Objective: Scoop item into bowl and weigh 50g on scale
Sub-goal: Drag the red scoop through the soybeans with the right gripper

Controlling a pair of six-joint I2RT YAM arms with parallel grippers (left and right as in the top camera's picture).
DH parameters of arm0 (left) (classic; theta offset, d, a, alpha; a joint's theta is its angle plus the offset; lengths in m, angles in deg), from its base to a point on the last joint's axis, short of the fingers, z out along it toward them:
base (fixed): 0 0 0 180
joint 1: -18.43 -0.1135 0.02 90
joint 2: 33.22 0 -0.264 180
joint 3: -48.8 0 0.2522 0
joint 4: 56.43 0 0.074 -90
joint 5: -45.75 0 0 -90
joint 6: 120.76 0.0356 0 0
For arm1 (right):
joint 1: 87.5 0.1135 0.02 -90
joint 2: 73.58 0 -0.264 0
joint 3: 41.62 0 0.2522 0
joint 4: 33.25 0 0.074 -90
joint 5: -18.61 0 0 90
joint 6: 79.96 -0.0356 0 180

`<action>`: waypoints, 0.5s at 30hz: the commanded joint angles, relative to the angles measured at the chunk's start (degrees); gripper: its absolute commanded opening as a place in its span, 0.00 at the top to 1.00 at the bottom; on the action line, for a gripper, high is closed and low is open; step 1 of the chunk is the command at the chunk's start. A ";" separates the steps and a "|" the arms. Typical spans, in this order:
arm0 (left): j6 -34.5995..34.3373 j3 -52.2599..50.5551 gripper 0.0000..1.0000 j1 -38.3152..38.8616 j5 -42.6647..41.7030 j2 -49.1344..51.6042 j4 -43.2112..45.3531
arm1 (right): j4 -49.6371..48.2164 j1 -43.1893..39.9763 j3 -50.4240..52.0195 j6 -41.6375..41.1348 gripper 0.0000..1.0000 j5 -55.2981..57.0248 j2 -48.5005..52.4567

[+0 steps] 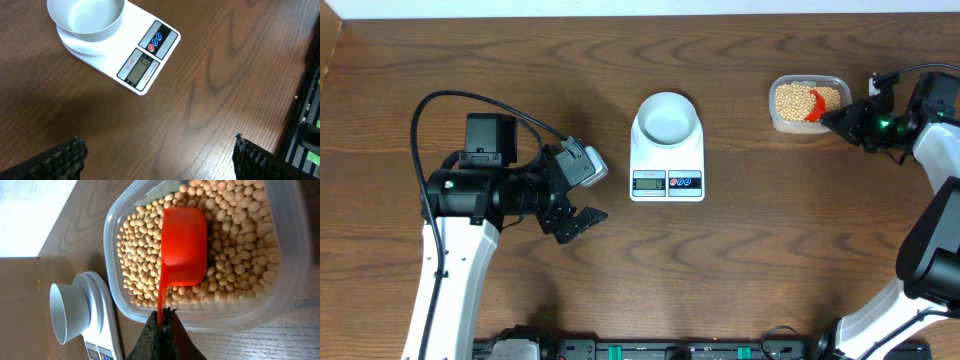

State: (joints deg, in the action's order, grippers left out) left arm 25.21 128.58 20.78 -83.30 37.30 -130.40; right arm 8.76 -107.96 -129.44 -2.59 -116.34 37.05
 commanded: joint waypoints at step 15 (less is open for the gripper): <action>0.79 1.03 0.05 -0.20 -0.15 0.33 -0.17 | 1.88 -2.86 -0.09 -3.26 0.99 -7.30 2.84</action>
State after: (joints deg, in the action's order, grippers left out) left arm 25.21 128.58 20.78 -83.30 37.30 -130.38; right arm 10.51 -110.22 -129.48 -4.25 -120.73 39.02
